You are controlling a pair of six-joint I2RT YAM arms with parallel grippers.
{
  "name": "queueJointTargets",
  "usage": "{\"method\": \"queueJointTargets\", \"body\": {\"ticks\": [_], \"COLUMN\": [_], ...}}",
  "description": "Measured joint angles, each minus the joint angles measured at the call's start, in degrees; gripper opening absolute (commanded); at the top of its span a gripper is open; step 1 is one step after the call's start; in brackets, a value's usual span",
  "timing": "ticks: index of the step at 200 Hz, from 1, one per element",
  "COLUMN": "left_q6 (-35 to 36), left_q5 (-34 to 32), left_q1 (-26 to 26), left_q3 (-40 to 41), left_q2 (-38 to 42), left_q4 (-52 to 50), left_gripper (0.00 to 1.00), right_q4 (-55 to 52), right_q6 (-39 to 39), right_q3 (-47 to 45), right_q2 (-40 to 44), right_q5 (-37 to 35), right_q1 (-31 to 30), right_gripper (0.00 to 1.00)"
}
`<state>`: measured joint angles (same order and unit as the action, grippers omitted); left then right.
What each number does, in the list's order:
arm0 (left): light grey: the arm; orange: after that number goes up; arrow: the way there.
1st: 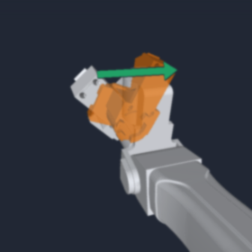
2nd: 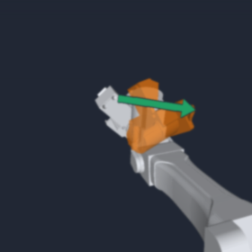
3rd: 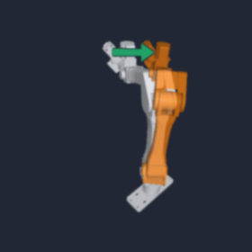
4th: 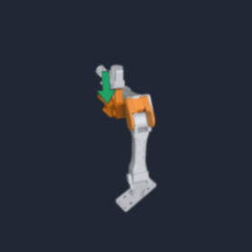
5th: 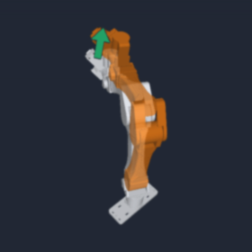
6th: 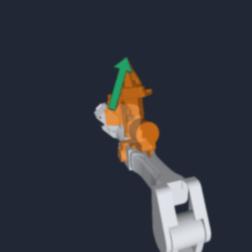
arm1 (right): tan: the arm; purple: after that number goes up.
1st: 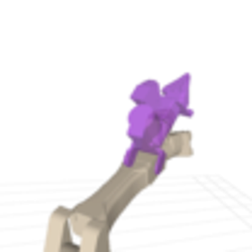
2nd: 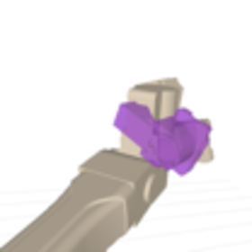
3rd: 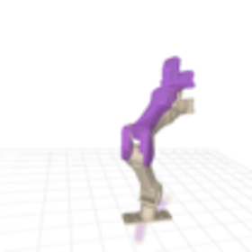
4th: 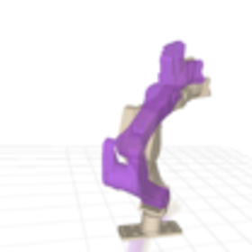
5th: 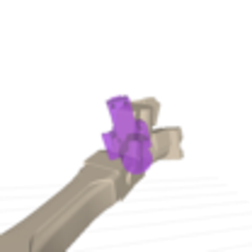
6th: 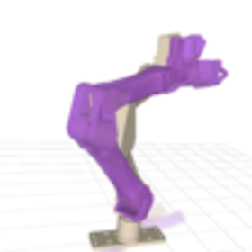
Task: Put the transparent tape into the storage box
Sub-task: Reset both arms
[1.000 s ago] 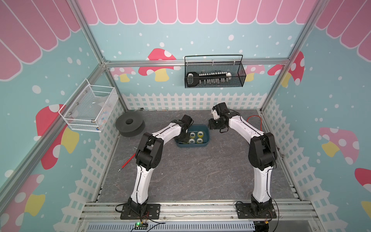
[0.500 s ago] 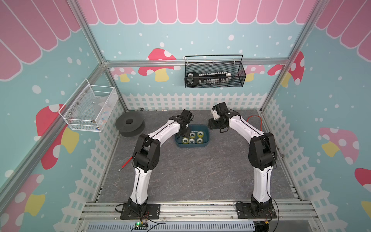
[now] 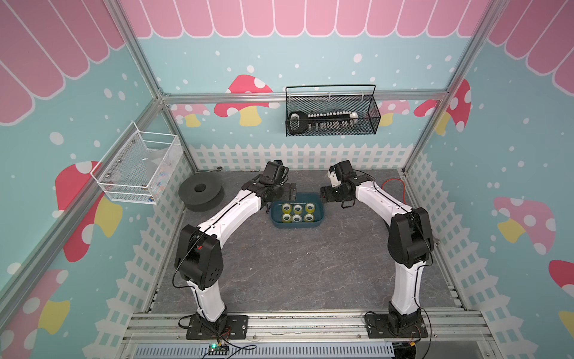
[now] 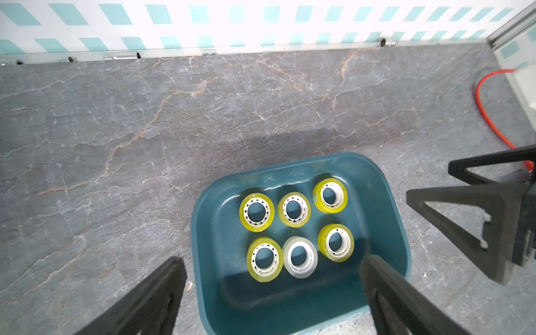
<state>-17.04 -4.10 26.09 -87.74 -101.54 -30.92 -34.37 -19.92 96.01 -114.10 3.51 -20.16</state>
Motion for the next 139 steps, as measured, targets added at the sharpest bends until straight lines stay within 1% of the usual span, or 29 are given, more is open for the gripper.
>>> {"method": "queueJointTargets", "body": {"ticks": [36,72,88,106,121,139], "left_q6": [-2.21,-3.37,-2.89,-0.94,1.16,3.72], "left_q5": [-1.27,-4.90,-7.04,-9.57,-10.95,-11.50], "left_q1": [-0.09,-0.83,-1.51,-2.75,-4.52,-7.82], "left_q3": [11.32,27.17,34.82,43.52,49.03,53.48], "left_q2": [7.23,19.98,26.36,32.92,36.09,37.38], "left_q4": [6.34,17.07,23.76,31.98,37.35,42.42], "left_gripper": [0.99,0.99,0.99,0.99,0.99,0.99], "right_q4": [1.25,3.69,7.52,14.45,21.57,26.86], "right_q6": [0.24,-0.07,-0.07,1.68,5.90,7.50], "right_q3": [-2.58,-7.10,-12.09,-20.70,-27.98,-32.89], "right_q2": [3.89,8.79,13.03,20.22,25.77,28.72], "right_q5": [-3.48,-8.87,-11.58,-12.92,-11.52,-12.52], "right_q1": [-0.09,-0.09,-0.09,-0.04,-0.04,-0.17], "right_gripper": [0.99,0.99,0.99,0.99,0.99,0.99]}}
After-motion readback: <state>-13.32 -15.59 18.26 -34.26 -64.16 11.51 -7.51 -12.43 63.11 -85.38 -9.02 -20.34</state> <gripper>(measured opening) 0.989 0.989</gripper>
